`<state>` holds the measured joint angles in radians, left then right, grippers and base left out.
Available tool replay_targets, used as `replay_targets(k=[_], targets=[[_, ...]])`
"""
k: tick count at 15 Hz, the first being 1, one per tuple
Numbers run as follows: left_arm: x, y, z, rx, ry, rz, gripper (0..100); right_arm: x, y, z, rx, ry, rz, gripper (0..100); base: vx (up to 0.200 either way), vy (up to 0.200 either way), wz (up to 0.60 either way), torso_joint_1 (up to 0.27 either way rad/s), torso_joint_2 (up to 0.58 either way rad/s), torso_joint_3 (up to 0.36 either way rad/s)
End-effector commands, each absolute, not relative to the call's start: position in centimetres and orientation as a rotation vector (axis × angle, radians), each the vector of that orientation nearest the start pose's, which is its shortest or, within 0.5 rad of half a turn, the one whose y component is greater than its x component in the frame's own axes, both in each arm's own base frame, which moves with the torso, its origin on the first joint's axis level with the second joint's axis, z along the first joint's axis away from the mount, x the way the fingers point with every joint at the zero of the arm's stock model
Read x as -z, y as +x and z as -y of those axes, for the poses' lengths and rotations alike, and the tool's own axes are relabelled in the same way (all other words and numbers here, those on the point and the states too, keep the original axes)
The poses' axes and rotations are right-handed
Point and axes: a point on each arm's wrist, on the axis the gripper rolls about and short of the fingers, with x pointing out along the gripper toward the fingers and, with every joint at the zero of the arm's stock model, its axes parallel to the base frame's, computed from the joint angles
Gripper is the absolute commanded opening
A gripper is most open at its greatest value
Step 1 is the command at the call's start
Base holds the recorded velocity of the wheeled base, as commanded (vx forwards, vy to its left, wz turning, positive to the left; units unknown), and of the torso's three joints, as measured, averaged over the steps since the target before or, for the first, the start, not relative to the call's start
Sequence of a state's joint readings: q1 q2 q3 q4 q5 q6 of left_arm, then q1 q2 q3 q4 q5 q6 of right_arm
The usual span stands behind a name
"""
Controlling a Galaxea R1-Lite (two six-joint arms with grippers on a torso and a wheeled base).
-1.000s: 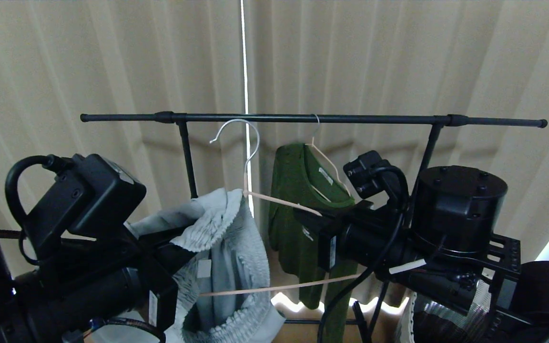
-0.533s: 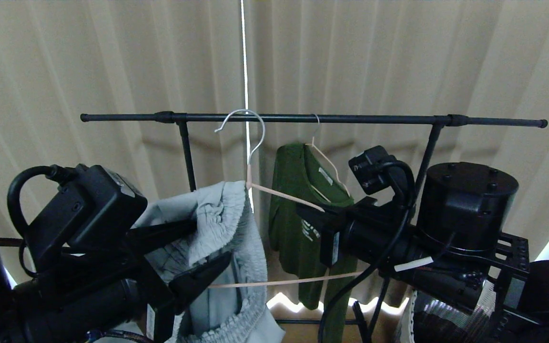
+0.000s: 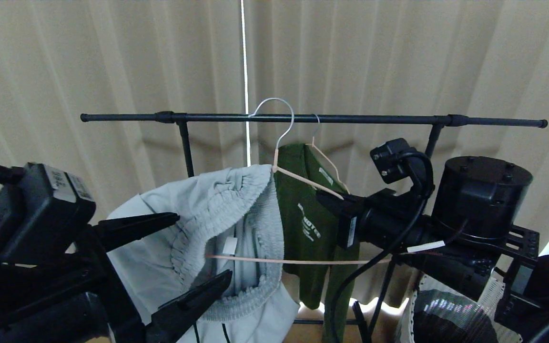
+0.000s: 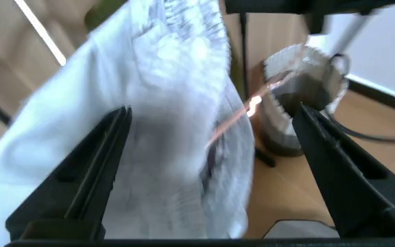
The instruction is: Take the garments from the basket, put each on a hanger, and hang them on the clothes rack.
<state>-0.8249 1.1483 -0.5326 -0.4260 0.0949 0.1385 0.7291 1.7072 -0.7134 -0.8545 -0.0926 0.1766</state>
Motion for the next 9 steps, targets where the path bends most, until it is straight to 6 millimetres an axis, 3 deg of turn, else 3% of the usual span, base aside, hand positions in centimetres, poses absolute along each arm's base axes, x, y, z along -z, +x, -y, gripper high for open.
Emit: replay_targets(k=[1, 5, 9], targets=[[-22.1, 10.7, 11.1, 0.732, 0.201, -0.087, 100, -18.1, 22.1, -18.7, -0.601, 0.114, -0.179, 0, 0.000, 0.000, 0.00, 0.000, 0.00, 0.000], [-22.3, 11.4, 10.6, 0.679, 0.213, -0.071, 100, -17.9, 21.0, -17.3, -0.590, 0.109, -0.186, 0, 0.000, 0.000, 0.00, 0.000, 0.00, 0.000], [-22.2, 13.9, 10.4, 0.643, 0.426, -0.021, 100, -17.9, 20.9, -17.2, -0.594, 0.056, -0.172, 0, 0.000, 0.000, 0.00, 0.000, 0.00, 0.000]])
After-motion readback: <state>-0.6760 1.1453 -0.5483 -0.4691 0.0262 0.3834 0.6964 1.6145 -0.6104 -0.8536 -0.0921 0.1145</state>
